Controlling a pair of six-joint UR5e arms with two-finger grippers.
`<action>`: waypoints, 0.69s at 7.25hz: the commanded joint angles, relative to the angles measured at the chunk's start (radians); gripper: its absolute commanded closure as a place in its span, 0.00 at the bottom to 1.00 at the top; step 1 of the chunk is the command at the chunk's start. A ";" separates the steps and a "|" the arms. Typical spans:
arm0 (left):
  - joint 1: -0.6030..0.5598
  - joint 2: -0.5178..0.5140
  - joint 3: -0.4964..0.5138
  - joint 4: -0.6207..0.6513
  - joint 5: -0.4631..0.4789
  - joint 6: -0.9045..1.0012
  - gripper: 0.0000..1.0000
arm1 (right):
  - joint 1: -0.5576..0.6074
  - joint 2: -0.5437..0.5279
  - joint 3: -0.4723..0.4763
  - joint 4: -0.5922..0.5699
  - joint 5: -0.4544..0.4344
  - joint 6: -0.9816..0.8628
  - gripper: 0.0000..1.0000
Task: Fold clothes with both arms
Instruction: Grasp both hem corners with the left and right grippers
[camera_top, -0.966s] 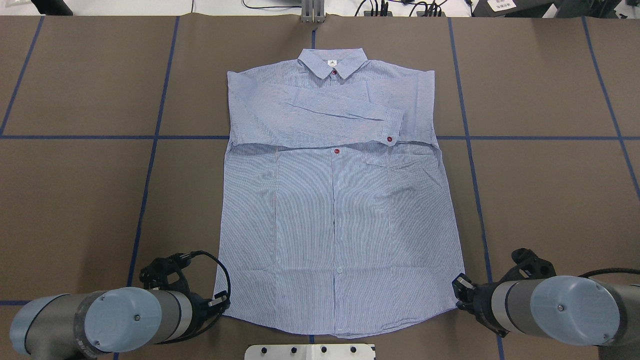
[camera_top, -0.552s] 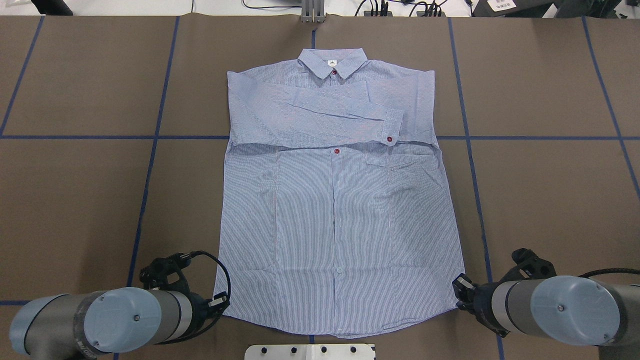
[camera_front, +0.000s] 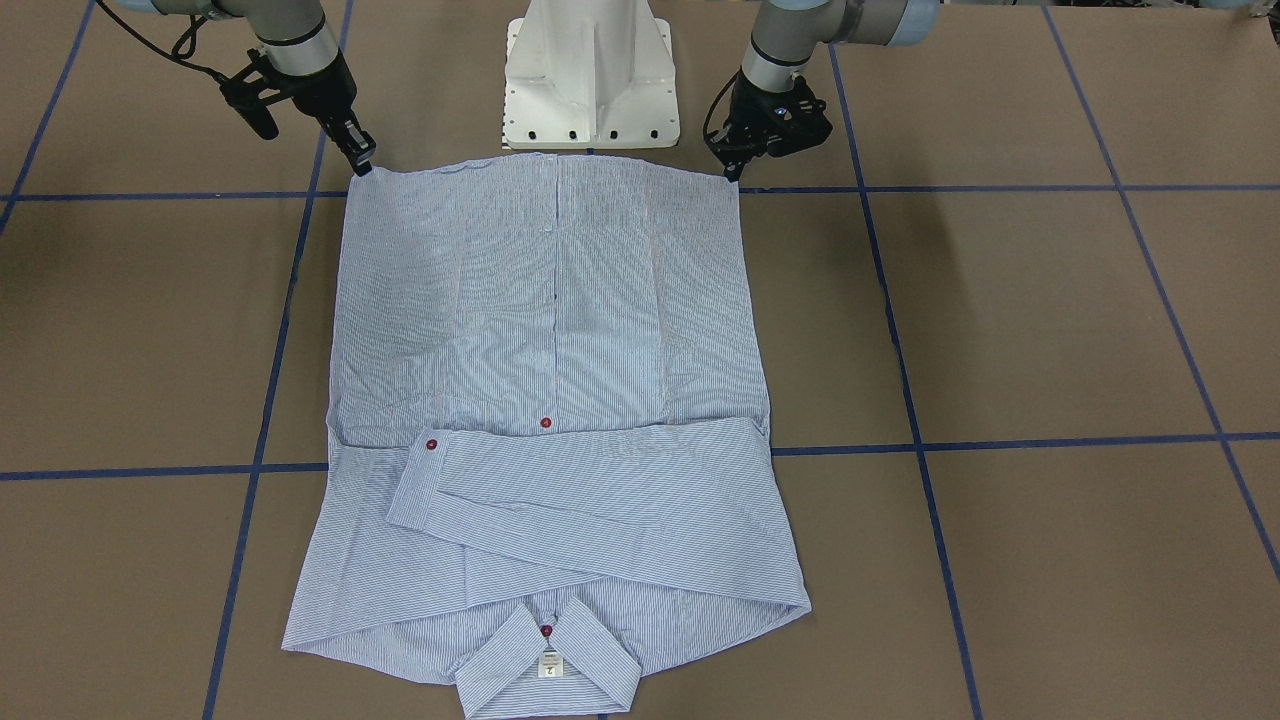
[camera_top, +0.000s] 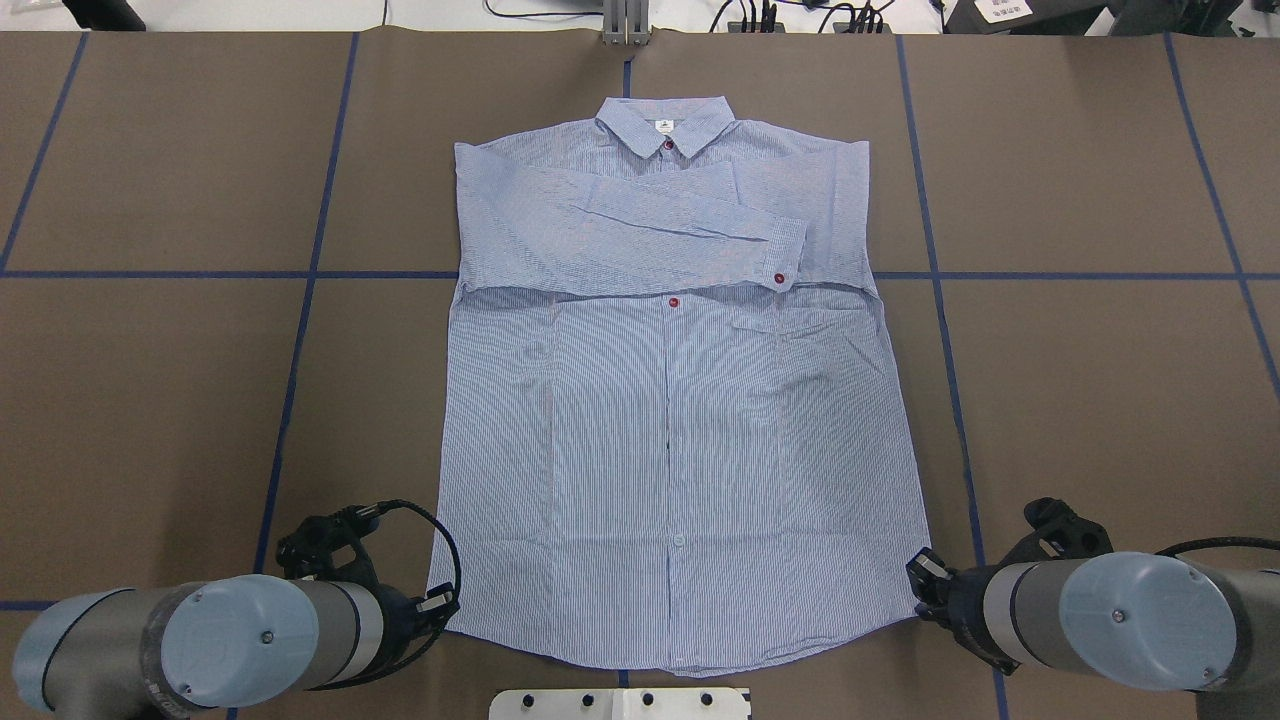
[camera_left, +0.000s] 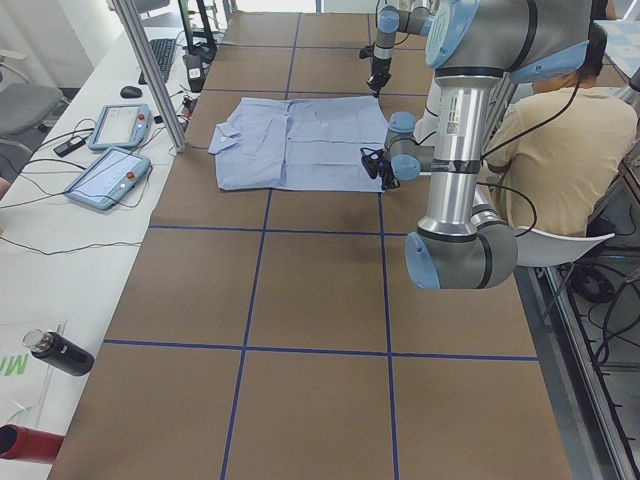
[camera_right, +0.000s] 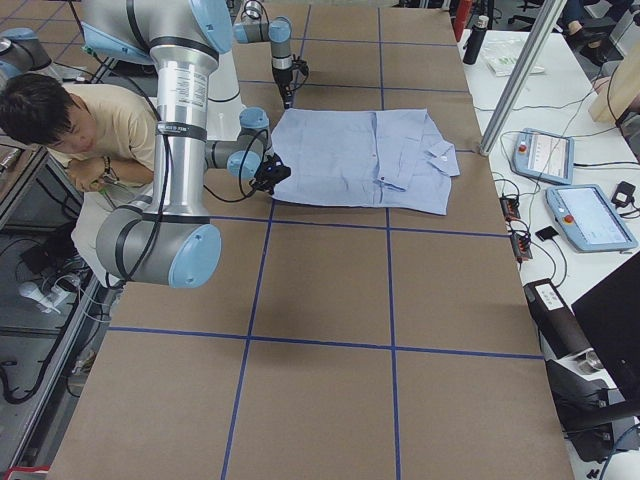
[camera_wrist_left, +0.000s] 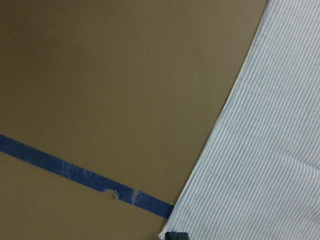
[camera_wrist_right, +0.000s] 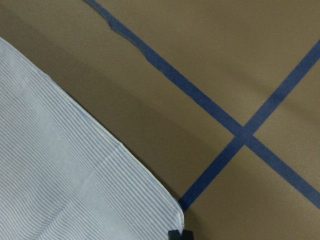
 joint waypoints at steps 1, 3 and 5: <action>0.002 -0.003 0.007 0.001 -0.001 -0.007 0.44 | 0.000 0.001 0.000 0.000 0.000 0.000 1.00; 0.005 -0.014 0.014 0.001 -0.001 -0.006 0.41 | 0.000 0.003 -0.002 0.000 0.000 0.000 1.00; 0.006 -0.020 0.023 0.001 -0.001 -0.006 0.45 | 0.000 0.003 -0.002 0.000 0.000 0.000 1.00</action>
